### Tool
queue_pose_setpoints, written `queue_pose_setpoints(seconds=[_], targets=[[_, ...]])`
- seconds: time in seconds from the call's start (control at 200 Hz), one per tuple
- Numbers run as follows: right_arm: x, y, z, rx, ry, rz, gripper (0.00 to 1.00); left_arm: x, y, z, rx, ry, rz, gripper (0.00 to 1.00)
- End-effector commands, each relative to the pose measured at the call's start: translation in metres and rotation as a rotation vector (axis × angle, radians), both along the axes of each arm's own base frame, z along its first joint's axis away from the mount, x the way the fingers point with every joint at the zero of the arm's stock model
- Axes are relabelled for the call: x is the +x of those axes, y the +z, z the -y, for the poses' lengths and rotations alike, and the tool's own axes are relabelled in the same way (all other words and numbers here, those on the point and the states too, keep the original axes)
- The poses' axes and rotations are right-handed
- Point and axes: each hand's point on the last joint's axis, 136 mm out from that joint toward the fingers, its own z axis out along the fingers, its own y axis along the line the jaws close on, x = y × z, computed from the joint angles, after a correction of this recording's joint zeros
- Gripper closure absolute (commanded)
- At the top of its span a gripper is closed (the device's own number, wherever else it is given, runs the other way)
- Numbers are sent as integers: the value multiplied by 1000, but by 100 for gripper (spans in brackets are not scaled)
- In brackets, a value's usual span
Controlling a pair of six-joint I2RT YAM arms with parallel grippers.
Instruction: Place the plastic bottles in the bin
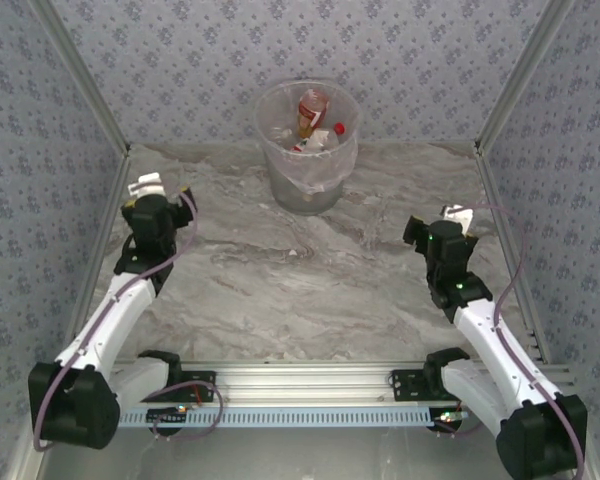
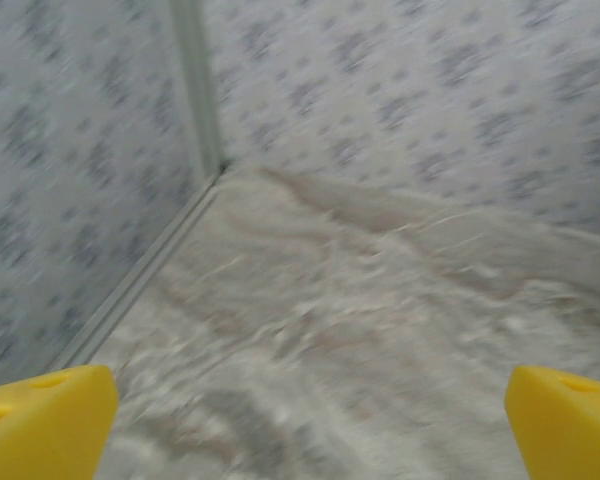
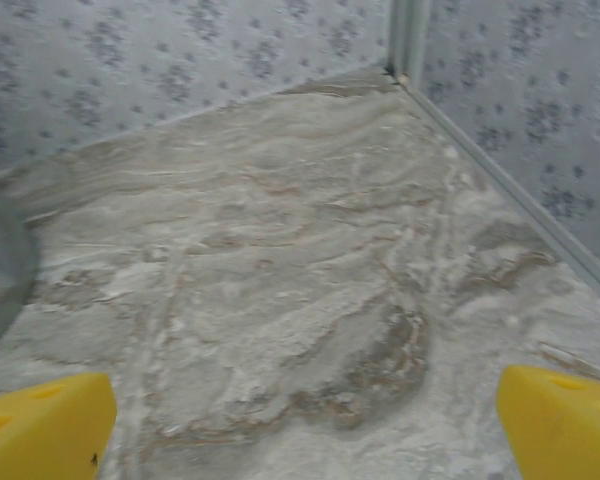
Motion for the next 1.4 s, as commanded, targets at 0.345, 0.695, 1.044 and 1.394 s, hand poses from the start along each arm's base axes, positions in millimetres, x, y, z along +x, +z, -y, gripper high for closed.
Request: queue_pose_setpoints(seconds=[0.345,0.695,1.044,1.394], targets=[[-2,-42,41,51,-80,13,1,-5,-132,-40,-39,47,-164,1],[1,-59,38,36,-22,-5,0,43,-139,-11,-39,-205,-132,1],[9,-81,34,-53,52,-22,0,31,-148,-22,67,-46,-58,1],[54,-80,18,-160,172,54,0,30,-148,-23,63,-43,-65,1]])
